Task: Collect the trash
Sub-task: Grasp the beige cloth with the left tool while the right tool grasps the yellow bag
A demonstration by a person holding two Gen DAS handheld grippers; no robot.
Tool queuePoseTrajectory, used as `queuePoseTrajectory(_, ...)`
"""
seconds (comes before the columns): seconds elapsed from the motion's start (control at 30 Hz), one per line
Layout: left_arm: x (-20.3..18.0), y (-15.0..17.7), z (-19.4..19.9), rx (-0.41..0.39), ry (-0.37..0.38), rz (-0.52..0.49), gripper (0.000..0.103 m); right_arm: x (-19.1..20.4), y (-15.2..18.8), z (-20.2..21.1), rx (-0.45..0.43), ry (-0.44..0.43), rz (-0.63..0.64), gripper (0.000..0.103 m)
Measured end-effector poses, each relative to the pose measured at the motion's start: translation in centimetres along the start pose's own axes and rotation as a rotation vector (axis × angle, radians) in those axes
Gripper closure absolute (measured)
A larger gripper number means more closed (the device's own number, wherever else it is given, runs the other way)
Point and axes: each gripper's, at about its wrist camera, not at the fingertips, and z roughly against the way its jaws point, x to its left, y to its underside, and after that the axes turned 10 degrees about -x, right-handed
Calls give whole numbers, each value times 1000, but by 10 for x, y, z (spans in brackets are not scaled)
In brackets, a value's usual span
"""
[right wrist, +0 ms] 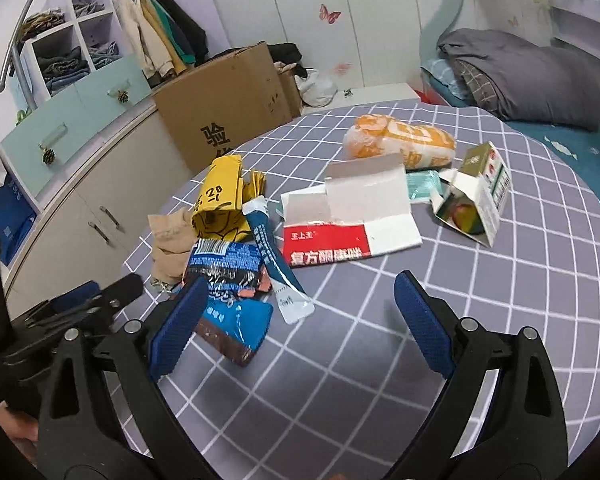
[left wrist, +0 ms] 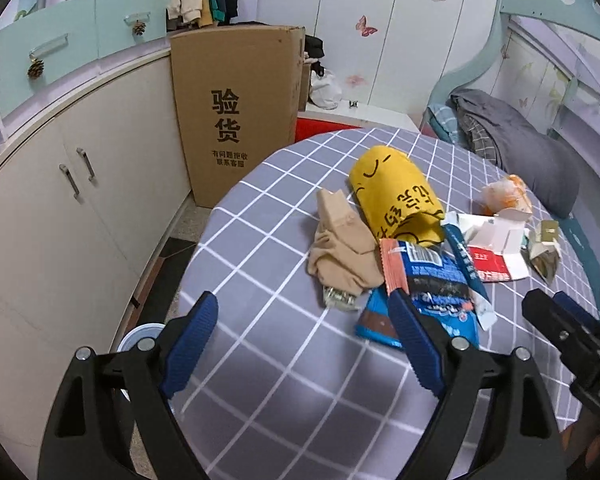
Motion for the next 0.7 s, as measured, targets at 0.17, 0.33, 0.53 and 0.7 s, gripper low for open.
queuePoseTrajectory(0.17, -3, -4, -22, 26, 39, 21, 45, 3, -6, -12, 10, -8, 12, 11)
queuePoseTrajectory(0.33, -3, -3, -34, 35, 117, 45, 89, 10, -8, -22, 23, -4, 31, 11)
queuePoseTrajectory(0.53, 14, -10, -11, -67, 122, 111, 93, 34, -18, -30, 15, -21, 71, 11)
queuePoseTrajectory(0.7, 37, -22, -1, -130, 71, 137, 94, 65, -30, -45, 0, -21, 156, 11)
